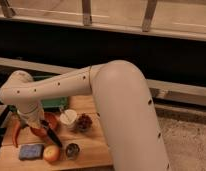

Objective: Wipe red bowl with brush

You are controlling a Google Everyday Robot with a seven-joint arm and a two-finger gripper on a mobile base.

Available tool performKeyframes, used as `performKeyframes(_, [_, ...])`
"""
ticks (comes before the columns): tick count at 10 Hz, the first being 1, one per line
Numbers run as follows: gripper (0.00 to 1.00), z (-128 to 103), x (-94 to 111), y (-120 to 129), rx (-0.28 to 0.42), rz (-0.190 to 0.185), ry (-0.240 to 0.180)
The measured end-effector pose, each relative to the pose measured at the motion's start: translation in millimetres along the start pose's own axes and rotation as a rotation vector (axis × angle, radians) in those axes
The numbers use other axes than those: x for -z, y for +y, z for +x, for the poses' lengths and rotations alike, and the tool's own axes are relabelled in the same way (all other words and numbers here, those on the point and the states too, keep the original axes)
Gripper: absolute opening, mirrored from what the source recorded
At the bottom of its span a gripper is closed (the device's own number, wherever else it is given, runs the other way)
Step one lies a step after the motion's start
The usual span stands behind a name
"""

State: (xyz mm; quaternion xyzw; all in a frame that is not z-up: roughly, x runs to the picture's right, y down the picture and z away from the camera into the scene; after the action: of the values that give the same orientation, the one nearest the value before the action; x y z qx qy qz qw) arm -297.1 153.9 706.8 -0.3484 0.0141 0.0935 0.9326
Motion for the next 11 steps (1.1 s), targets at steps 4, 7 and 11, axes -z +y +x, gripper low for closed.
performKeyframes(4, [0.0, 10.4, -18.3, -11.3, -0.014, -0.048, 0.076])
performKeyframes(7, [0.0, 20.3, -23.6, -22.8, -0.036, -0.066, 0.151])
performKeyframes(11, [0.0, 17.9, -20.6, -44.7, -0.043, -0.053, 0.179])
